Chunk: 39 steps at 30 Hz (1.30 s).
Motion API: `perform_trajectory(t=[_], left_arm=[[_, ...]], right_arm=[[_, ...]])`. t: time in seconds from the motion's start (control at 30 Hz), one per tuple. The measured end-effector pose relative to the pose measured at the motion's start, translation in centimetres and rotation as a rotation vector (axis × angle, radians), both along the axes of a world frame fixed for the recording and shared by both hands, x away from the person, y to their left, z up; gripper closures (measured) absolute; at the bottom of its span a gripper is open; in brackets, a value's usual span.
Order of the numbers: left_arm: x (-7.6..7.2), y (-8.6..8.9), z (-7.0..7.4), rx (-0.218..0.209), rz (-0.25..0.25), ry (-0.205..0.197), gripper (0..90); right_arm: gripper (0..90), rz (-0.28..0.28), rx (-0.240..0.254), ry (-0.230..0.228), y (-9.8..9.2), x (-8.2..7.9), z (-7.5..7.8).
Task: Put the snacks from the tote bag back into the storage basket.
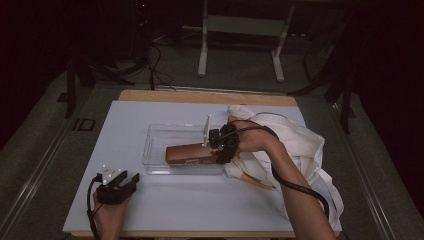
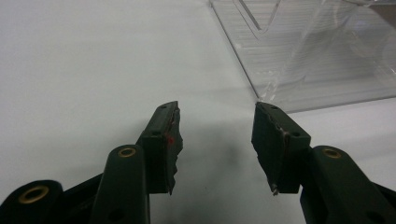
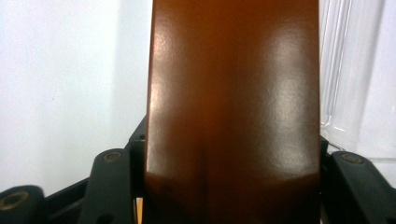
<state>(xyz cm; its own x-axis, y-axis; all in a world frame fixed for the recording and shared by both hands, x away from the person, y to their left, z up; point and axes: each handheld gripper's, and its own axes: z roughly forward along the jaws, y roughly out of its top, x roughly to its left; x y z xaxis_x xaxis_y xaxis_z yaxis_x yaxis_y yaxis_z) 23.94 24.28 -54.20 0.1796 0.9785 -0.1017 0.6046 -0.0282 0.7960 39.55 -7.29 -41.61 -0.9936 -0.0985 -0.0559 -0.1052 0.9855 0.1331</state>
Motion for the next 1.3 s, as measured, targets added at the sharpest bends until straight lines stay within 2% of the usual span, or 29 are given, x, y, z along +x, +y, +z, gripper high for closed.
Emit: perform_trajectory(t=[0.13, 0.23, 0.5, 0.8, 0.87, 0.93, 1.3], left_arm=[[0.0, 0.0, 0.0, 0.0, -0.001, 0.0, 51.9], [0.0, 0.0, 0.0, 0.001, -0.001, -0.001, 51.9], [0.0, 0.0, 0.0, 0.002, -0.001, 0.002, 51.9], [0.0, 0.0, 0.0, 0.001, -0.001, 0.001, 51.9], [0.0, 0.0, 0.0, 0.001, 0.0, 0.001, 51.9], [0.0, 0.0, 0.0, 0.0, 0.0, 0.0, 51.9], [0.0, 0.0, 0.0, 0.0, 0.001, 0.0, 51.9]], right_arm=[[42.0, -0.007, 0.03, 0.016, 0.1, 0.0, 0.0], [41.8, -0.005, 0.024, 0.019, 0.4, 0.0, -0.3], [41.1, -0.004, 0.047, 0.035, 1.0, 0.2, -0.7], [37.7, -0.003, 0.048, 0.053, 1.3, 0.3, -1.1], [36.2, -0.005, 0.048, 0.058, 1.4, 0.3, -1.1], [30.3, -0.015, 0.05, 0.082, 1.4, 0.3, -1.5], [24.3, -0.04, 0.029, 0.102, 1.2, 0.4, -2.5]])
